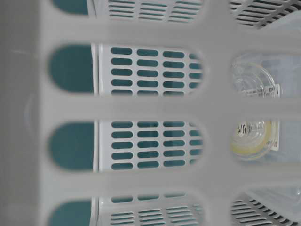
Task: Pick up the tape dispenser from the shopping basket with the left arm.
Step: 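Move the left gripper over the basket toward the tape dispenser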
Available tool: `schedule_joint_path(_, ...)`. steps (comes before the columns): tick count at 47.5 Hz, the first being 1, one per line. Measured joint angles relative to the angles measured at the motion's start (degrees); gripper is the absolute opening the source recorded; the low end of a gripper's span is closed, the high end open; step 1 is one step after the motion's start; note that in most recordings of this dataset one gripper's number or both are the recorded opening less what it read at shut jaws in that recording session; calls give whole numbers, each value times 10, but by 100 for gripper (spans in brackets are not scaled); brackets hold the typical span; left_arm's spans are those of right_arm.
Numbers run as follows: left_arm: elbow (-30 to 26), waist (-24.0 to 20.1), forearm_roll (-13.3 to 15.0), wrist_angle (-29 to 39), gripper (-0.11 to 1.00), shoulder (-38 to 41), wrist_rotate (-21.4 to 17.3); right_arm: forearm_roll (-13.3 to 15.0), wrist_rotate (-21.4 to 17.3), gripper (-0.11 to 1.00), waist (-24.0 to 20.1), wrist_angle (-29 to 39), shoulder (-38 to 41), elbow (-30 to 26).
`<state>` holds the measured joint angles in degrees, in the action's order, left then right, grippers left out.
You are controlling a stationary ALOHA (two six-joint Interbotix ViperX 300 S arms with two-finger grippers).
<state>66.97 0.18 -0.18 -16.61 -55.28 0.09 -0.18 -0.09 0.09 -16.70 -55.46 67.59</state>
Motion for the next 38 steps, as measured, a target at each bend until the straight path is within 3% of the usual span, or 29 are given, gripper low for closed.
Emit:
schedule_joint_path(3,-3,1,-4,5,1,1,4,-1,-2,0,-1,1,-1,0)
schedule_joint_path(8,-38,1,-18,73,0,8,26,-3,-14,0,-3,11,-6,0)
schedule_joint_path(18,-149,24,-21,221,0,53,30,-4,-22,0,-4,22,-18,-4)
schedule_joint_path(28,-271,48,-21,363,0,156,28,-4,-22,3,-3,67,-18,-12)
schedule_joint_path(32,-319,52,-21,413,0,203,28,-4,-23,16,-3,87,-19,-13)
schedule_joint_path(38,-379,56,-22,470,0,271,28,-4,-23,52,-4,100,-24,-16)
